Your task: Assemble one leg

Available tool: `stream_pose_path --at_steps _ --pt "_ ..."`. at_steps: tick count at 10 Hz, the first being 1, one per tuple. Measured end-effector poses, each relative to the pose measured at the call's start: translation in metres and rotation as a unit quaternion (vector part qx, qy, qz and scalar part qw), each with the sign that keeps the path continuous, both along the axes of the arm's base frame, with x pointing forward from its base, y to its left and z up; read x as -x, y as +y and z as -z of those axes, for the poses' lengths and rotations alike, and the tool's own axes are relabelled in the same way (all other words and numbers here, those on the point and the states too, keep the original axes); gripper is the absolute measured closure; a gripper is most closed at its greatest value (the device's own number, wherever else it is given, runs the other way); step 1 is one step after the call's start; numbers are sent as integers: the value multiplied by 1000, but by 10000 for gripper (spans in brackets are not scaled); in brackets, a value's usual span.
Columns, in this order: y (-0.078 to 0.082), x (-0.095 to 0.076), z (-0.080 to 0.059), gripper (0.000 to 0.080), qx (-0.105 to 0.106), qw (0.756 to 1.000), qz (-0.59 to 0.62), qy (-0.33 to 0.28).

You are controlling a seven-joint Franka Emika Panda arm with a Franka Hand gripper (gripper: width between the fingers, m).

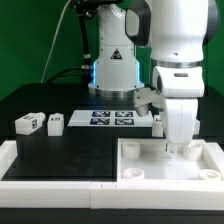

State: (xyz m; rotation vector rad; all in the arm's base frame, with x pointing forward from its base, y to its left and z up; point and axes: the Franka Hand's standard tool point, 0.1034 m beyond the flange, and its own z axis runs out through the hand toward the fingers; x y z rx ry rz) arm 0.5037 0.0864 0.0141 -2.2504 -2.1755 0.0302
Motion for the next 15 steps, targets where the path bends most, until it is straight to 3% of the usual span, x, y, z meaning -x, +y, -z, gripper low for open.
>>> stream_pose_path --at_steps 1,2,3,6,9,10,15 --pt "0 0 0 220 0 1000 0 0" --pt "0 0 0 220 0 1000 0 0" --pt "0 0 0 165 0 1000 0 0" --pt "0 0 -1 153 0 1000 5 0" --pt "4 28 -37 150 9 997 82 -12" --pt "6 39 -44 150 11 994 110 -13" --pt "7 44 -44 150 12 976 216 -11"
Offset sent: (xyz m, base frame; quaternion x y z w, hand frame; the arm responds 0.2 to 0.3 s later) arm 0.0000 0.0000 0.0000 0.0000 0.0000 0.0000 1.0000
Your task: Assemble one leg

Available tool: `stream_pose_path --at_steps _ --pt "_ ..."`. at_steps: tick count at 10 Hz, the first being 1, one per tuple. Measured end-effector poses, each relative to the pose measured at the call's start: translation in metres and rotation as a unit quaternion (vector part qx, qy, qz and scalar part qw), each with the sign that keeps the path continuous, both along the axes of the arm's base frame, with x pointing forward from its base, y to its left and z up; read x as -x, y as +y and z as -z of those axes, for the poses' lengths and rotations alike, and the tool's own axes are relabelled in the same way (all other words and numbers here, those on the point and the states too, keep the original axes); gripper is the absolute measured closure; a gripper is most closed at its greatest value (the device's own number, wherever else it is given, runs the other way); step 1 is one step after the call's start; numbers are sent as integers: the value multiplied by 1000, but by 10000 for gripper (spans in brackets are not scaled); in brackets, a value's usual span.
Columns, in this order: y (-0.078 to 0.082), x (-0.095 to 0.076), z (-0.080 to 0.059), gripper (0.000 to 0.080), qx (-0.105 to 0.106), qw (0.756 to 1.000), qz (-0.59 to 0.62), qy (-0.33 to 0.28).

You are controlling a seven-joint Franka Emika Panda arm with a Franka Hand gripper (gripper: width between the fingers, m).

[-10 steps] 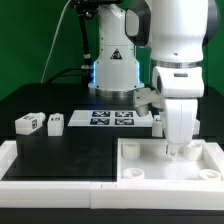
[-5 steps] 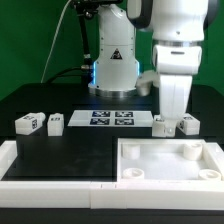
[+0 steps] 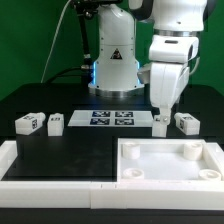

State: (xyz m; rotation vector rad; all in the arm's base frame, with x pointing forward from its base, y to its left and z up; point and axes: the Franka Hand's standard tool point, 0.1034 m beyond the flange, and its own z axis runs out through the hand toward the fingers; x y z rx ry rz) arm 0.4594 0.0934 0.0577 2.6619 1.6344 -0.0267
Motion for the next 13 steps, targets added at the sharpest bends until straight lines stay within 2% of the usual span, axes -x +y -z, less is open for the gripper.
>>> stream_pose_path --at_steps 1,3,4,7,8,10,11,12,13 --pt "1 3 2 150 -5 997 81 -3" --pt "6 29 12 150 -15 965 261 5" --pt "16 36 14 150 -16 938 346 12" --pt "58 54 17 150 -15 869 494 16" --pt "56 53 17 150 -14 874 485 16" --pt "53 56 18 150 4 876 480 33" --pt "49 60 17 150 34 876 477 66" --pt "49 56 16 150 58 874 472 93" --pt "48 64 17 150 97 868 468 133"
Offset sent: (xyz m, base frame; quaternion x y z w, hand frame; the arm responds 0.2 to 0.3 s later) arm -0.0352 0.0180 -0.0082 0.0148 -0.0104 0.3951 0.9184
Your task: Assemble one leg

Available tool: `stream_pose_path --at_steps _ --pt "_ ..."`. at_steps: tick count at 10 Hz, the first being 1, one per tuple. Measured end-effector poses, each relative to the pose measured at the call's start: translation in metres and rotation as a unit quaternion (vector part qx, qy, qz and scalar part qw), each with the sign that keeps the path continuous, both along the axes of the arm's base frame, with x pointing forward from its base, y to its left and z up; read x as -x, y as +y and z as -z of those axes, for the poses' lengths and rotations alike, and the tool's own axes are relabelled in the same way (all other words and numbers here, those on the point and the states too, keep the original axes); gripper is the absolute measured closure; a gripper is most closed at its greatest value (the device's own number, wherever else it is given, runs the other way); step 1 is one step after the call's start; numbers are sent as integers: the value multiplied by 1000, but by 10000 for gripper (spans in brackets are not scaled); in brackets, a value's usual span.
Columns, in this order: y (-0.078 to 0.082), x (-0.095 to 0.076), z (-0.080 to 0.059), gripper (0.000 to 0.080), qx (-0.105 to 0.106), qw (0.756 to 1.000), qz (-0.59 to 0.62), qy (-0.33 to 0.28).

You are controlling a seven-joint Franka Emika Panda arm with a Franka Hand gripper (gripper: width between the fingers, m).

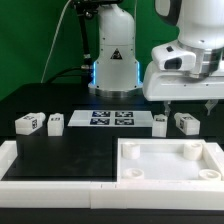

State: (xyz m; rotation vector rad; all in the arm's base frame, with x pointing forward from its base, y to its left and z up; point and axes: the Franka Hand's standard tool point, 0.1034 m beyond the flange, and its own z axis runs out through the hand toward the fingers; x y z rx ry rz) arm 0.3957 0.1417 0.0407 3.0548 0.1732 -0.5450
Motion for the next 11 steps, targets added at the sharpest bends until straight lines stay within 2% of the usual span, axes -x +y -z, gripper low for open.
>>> stream_pose_path --at_steps 4,6,7,8,9,11 --pt "4 8 15 150 41 983 -8 177" --pt "6 15 14 150 61 957 -13 282" --pt "14 14 13 150 46 946 -19 321" --pt "19 8 15 150 17 949 -34 313" --pt "15 8 14 150 -6 948 -49 315" --pt "8 9 22 150 -16 946 -50 319"
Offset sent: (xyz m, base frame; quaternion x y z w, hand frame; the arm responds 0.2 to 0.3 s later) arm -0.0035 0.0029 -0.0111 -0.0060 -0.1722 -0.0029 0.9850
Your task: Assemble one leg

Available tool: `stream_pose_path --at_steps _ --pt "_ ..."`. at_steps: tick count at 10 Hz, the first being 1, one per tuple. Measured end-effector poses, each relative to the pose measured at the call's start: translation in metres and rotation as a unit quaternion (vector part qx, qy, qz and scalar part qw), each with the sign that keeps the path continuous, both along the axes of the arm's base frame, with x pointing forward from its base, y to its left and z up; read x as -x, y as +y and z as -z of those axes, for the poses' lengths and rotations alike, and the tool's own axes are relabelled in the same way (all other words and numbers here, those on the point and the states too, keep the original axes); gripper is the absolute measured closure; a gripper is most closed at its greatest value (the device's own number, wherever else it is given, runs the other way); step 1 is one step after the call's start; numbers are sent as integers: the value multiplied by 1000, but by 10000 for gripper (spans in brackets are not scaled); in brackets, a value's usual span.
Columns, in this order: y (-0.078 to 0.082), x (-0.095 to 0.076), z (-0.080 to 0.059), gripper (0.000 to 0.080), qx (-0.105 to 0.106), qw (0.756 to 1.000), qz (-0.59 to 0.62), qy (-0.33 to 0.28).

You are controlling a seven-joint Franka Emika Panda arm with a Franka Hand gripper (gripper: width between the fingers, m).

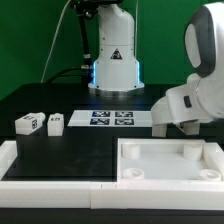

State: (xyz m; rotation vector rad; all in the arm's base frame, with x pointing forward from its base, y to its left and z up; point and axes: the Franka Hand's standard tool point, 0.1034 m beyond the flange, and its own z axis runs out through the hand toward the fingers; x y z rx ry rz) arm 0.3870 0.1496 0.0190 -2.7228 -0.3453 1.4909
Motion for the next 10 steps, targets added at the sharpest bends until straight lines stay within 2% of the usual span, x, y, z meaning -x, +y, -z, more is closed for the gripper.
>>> stream_pose_path --at_steps 2,4,6,7,8,10 --pt "2 3 8 150 5 1000 1 -8" --pt "6 8 10 150 23 1000 4 -11" --pt "5 8 10 413 22 1000 5 -10" --pt "5 8 10 413 22 1000 5 -10" --pt "5 8 10 509 22 1000 5 -10" --pt "5 8 10 509 22 1000 5 -10"
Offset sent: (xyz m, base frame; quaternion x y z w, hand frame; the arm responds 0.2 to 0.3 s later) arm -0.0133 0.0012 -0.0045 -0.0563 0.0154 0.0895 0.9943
